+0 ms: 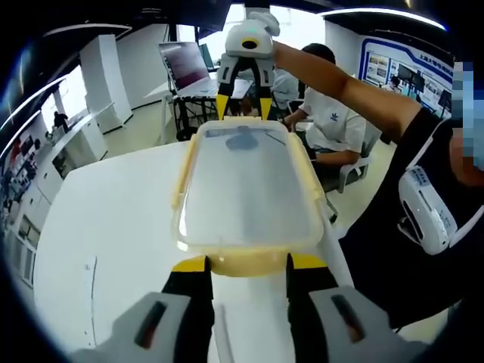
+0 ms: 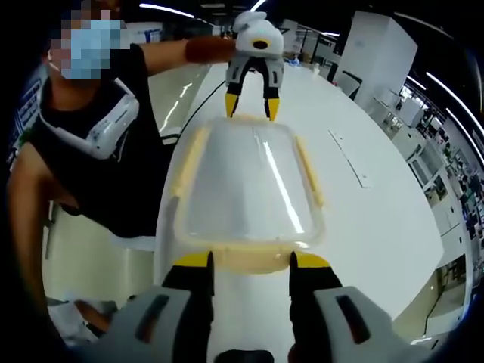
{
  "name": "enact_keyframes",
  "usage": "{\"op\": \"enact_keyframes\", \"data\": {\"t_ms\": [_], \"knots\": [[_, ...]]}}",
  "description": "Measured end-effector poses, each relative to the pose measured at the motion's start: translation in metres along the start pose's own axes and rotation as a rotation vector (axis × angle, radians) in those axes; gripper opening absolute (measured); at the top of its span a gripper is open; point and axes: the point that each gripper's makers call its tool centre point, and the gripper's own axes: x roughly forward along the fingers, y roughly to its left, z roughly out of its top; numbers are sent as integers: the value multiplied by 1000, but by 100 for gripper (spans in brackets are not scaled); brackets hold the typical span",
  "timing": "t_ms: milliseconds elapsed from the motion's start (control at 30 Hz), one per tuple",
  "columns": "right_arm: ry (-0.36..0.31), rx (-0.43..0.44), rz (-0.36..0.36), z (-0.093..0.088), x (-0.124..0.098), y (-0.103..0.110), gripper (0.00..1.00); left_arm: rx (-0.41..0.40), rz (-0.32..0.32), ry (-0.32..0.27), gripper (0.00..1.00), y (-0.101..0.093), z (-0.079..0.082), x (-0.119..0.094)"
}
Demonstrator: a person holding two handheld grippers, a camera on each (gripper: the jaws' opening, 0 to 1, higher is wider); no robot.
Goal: Snap each plastic latch of the storage box into its locked position after aligning the lid with the box until every specified latch is closed and the lid sits flush.
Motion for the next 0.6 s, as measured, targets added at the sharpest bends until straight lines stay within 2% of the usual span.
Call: {"op": "enact_keyframes", "data": {"t_ms": [600], "knots": [[13, -22, 26, 26, 39, -1, 35, -39, 11, -23, 34, 1, -35, -25]]}}
